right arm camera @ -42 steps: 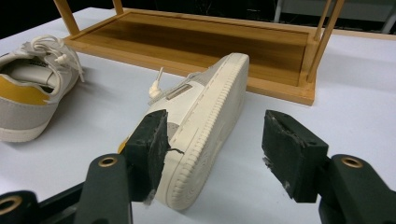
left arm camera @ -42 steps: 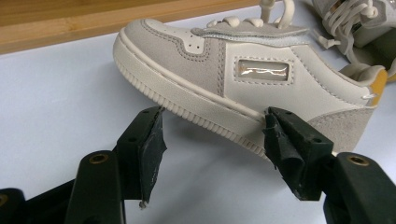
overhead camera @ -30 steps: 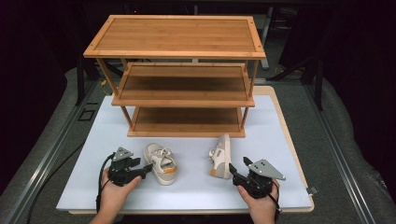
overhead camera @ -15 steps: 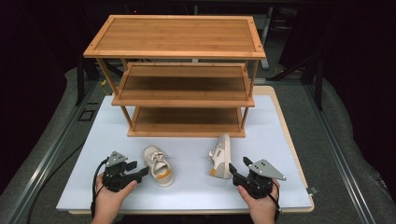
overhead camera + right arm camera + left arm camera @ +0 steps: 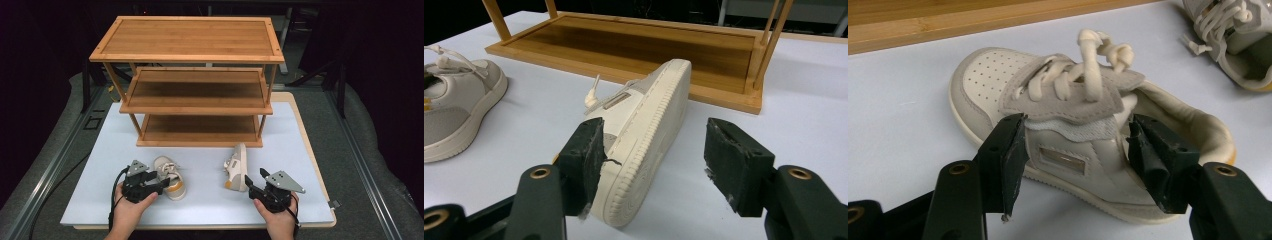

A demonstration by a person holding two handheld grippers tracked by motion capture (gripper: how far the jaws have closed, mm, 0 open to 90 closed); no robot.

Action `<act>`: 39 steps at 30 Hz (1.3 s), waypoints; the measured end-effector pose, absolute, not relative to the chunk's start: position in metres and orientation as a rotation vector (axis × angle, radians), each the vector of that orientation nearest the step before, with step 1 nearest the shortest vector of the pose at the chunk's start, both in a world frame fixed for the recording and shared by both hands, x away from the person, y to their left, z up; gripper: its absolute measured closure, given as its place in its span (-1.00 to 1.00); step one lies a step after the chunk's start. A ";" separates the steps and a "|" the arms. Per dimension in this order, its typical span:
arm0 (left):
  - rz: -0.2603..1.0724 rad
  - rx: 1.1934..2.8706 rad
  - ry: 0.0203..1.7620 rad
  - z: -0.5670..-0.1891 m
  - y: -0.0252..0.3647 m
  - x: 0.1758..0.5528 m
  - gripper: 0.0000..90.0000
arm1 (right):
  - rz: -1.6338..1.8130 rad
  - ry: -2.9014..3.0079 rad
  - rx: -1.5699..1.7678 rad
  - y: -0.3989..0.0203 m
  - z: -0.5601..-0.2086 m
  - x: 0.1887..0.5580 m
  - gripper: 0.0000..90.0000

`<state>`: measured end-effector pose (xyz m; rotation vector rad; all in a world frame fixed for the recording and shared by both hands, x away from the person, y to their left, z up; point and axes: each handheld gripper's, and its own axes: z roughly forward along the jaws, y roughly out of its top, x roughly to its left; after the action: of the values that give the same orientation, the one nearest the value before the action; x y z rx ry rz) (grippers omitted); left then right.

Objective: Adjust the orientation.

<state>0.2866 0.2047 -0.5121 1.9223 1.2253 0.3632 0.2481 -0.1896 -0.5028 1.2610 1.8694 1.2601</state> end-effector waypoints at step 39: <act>0.330 1.939 1.094 -0.514 0.201 0.318 0.29 | 1.249 1.912 1.222 -0.181 -0.505 0.252 0.07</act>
<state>0.3181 0.2014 -0.5139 1.9387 1.0942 0.3296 0.2522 -0.1811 -0.5047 1.2221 1.9122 1.2486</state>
